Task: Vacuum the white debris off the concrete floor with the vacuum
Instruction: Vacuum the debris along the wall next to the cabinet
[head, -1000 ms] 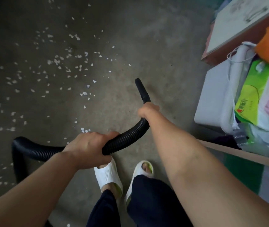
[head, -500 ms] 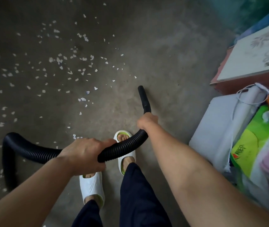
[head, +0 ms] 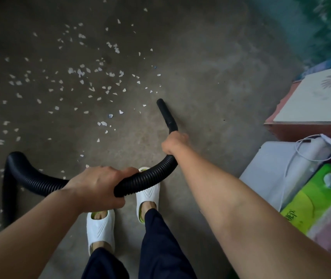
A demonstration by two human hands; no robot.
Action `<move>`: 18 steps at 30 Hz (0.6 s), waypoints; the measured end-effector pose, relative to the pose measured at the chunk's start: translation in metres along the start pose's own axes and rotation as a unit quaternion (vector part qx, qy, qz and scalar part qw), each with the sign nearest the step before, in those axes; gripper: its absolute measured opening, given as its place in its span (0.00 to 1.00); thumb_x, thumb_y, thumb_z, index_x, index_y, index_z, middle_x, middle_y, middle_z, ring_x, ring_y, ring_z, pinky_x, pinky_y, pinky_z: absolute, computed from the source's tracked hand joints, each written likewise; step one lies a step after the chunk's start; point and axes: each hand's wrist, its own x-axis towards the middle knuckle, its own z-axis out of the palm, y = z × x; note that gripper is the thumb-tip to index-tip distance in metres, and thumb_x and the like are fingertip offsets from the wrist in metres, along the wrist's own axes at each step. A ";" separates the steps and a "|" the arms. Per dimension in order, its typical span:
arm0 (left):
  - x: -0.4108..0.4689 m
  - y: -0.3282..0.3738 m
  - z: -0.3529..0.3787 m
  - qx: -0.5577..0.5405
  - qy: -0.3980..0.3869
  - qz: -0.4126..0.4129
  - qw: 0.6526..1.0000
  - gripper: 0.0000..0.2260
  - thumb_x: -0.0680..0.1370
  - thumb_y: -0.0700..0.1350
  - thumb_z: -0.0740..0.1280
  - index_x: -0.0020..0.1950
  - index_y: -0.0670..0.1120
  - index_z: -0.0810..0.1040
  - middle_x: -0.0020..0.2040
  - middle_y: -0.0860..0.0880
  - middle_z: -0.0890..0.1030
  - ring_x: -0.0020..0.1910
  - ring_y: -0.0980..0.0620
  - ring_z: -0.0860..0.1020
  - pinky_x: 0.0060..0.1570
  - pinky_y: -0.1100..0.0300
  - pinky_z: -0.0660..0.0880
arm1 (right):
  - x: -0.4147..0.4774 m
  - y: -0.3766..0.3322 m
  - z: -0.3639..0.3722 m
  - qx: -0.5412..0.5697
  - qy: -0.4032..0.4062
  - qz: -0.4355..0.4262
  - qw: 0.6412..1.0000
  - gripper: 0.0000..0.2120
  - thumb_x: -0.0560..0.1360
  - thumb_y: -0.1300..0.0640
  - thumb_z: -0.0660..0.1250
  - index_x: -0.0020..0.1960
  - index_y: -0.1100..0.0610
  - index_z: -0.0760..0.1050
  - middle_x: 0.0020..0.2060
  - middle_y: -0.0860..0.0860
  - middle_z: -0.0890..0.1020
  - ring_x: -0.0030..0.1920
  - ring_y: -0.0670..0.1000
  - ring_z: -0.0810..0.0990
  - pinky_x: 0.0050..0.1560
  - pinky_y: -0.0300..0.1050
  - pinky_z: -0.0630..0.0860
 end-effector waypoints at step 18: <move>0.001 0.001 -0.011 -0.045 0.058 -0.029 0.997 0.26 0.63 0.55 0.60 0.60 0.66 0.63 0.34 0.56 0.76 0.36 0.53 0.77 0.34 0.58 0.71 | 0.015 -0.038 -0.025 -0.095 0.038 -0.044 0.994 0.28 0.75 0.55 0.64 0.72 0.64 0.65 0.65 0.58 0.71 0.62 0.55 0.74 0.51 0.42 0.72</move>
